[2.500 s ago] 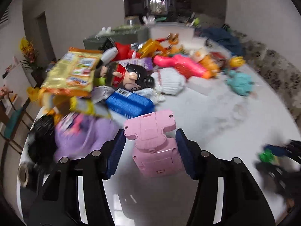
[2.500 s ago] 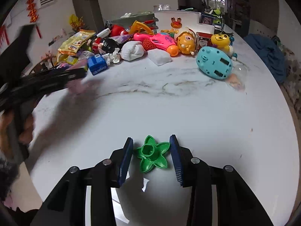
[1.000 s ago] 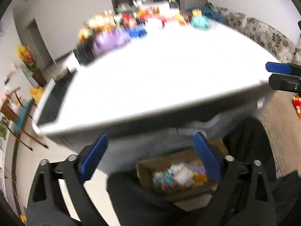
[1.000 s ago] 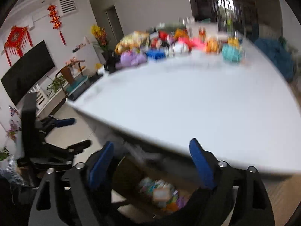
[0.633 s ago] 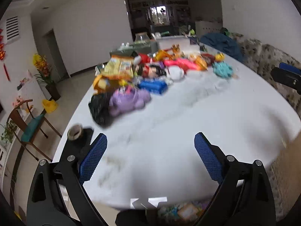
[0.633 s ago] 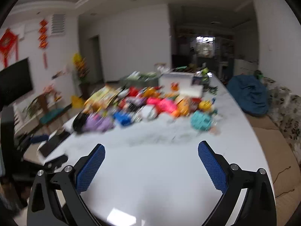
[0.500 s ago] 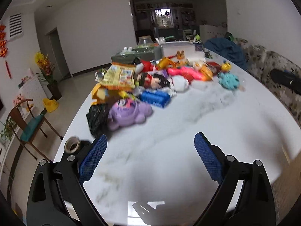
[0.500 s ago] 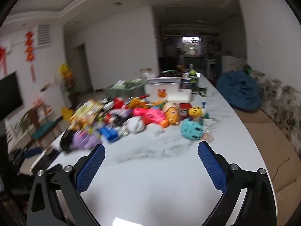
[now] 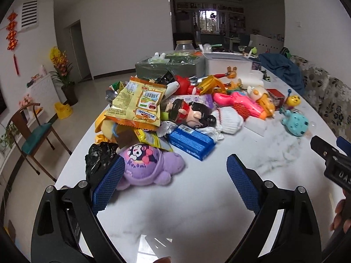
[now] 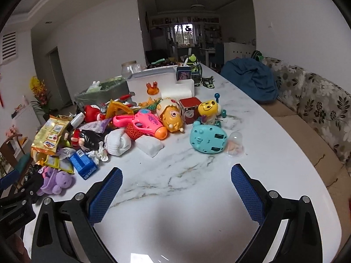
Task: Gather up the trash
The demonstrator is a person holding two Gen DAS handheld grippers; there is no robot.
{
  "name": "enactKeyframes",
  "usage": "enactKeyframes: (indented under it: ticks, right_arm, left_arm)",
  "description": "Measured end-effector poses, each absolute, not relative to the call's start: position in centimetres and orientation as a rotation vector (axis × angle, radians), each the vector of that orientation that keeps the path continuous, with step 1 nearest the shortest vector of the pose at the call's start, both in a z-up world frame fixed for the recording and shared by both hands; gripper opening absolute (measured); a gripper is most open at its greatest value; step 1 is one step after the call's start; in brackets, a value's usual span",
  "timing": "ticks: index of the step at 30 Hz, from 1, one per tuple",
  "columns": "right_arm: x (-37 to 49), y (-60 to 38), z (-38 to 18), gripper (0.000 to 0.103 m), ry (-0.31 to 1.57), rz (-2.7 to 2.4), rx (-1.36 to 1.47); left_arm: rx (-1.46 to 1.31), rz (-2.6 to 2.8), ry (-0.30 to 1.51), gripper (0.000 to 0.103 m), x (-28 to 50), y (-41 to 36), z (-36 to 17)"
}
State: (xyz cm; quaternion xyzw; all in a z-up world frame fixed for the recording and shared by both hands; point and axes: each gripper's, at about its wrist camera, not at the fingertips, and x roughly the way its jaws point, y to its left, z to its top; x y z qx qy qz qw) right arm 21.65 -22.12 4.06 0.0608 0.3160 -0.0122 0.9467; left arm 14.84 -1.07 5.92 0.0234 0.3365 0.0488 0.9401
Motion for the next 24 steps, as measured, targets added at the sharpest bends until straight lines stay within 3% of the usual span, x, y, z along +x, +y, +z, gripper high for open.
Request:
enactKeyframes:
  ticks: [24]
  right_arm:
    - [22.1, -19.9, 2.7, 0.098, 0.658, -0.028, 0.037]
  left_arm:
    - [0.018, 0.078, 0.722, 0.092, 17.4, -0.8, 3.8]
